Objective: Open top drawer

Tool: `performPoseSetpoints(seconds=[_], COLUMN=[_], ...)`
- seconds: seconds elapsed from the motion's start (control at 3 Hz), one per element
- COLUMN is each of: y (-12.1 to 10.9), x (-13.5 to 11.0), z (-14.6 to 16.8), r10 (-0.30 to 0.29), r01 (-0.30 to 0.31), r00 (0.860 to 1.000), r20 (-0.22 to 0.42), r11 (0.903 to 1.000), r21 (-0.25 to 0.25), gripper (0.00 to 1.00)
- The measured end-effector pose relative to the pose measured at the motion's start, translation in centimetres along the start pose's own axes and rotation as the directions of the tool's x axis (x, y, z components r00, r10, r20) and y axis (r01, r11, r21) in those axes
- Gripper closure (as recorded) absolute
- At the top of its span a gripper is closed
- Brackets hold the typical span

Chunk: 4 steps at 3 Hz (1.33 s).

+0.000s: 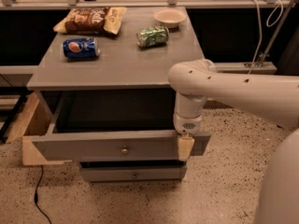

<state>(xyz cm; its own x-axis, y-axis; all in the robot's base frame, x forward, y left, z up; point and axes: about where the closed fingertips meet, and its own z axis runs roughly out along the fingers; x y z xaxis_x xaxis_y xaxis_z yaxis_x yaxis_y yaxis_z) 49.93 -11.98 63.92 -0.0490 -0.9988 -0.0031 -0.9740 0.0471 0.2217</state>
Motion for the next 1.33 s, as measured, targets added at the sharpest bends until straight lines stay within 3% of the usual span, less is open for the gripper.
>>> performPoseSetpoints(seconds=[0.67,1.0,1.33], y=[0.9,1.8,1.9], x=[0.7,1.0,0.9], z=[-0.2,0.0,0.0], r10=[0.027,0.048,0.048], r01=[-0.027,-0.048,-0.048], r00=[1.0,0.999,0.999], r20=[0.007,0.017,0.017], r11=[0.9996,0.9988,0.9988], r21=[-0.002,-0.006,-0.006], gripper=[0.89,1.0,1.0])
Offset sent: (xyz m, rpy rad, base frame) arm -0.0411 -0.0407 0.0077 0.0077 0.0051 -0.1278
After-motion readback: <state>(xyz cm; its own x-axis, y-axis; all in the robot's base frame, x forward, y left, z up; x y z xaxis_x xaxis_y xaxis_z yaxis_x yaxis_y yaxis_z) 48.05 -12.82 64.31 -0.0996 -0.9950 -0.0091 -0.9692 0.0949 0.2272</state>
